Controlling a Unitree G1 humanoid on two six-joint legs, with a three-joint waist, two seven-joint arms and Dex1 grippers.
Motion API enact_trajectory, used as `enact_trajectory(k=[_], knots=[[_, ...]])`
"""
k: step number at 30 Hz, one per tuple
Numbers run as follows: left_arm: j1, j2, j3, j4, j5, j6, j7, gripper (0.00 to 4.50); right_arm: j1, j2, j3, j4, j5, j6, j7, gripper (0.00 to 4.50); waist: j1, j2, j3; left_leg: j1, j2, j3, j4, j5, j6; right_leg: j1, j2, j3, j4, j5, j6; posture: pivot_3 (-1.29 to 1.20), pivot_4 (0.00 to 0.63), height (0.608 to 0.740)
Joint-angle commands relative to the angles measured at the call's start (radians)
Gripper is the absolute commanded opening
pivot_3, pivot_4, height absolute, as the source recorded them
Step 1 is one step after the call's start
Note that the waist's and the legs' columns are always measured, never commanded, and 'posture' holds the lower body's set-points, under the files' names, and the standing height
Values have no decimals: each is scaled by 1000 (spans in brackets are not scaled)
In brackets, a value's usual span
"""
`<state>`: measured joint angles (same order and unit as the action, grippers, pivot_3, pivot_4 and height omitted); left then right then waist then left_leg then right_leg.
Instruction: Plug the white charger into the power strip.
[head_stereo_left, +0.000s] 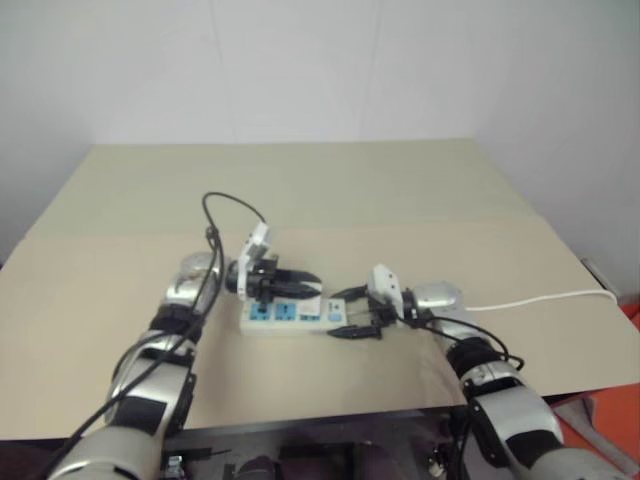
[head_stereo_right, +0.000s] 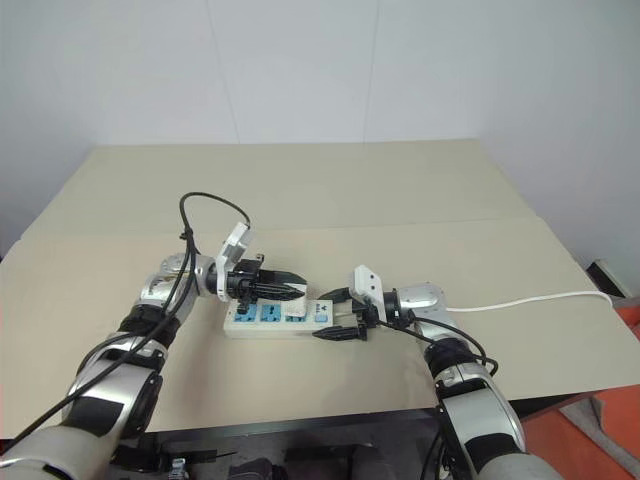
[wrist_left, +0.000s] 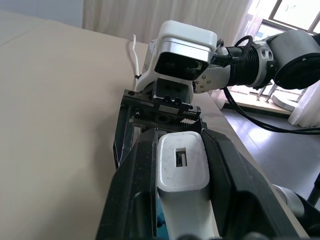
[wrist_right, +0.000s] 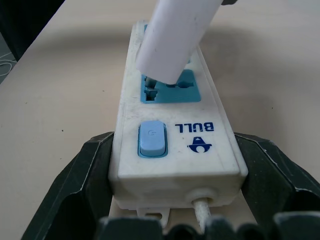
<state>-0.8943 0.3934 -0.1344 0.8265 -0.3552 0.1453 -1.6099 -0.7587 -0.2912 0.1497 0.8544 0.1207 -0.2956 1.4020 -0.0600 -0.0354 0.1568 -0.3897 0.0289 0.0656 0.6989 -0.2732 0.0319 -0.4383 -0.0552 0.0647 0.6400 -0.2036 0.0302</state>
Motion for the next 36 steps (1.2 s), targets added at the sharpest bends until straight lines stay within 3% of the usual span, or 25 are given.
enact_trajectory(k=[1, 8, 18, 30, 36], knots=[[-28, -4, 3, 15, 5, -19, -5, 1031, 8, 1, 11, 2, -15, -7, -8, 3381, -3, 0, 0, 0, 0, 0, 0, 0, 0, 0, 0, 0, 0, 0, 0, 0, 150, 740], [2, 16, -42, -6, 15, -94, -5, 1031, 7, 4, 9, 5, -16, -12, -17, 3381, -4, 0, 0, 0, 0, 0, 0, 0, 0, 0, 0, 0, 0, 0, 0, 0, 150, 740], [147, 65, -54, -209, -119, -74, -5, 1031, 8, 5, 4, 6, -11, -11, -19, 3381, -10, 0, 0, 1, 1, -1, -1, 0, 0, 0, 0, 0, 0, 0, 0, 0, 150, 740], [226, 32, -35, -182, 35, -253, 43, 1031, 5, -4, 5, 8, -6, -12, -18, 3381, -8, 1, -1, 5, 0, 0, -2, 0, 0, 3, 0, 1, -1, 0, 0, 0, 150, 740], [226, 33, -74, -95, 143, -360, 83, 1031, 8, -6, 3, 2, -8, -11, -24, 3381, -6, 1, -1, 18, 1, -1, -5, 0, 0, 17, -1, 0, -10, 0, 0, 0, 150, 740]])
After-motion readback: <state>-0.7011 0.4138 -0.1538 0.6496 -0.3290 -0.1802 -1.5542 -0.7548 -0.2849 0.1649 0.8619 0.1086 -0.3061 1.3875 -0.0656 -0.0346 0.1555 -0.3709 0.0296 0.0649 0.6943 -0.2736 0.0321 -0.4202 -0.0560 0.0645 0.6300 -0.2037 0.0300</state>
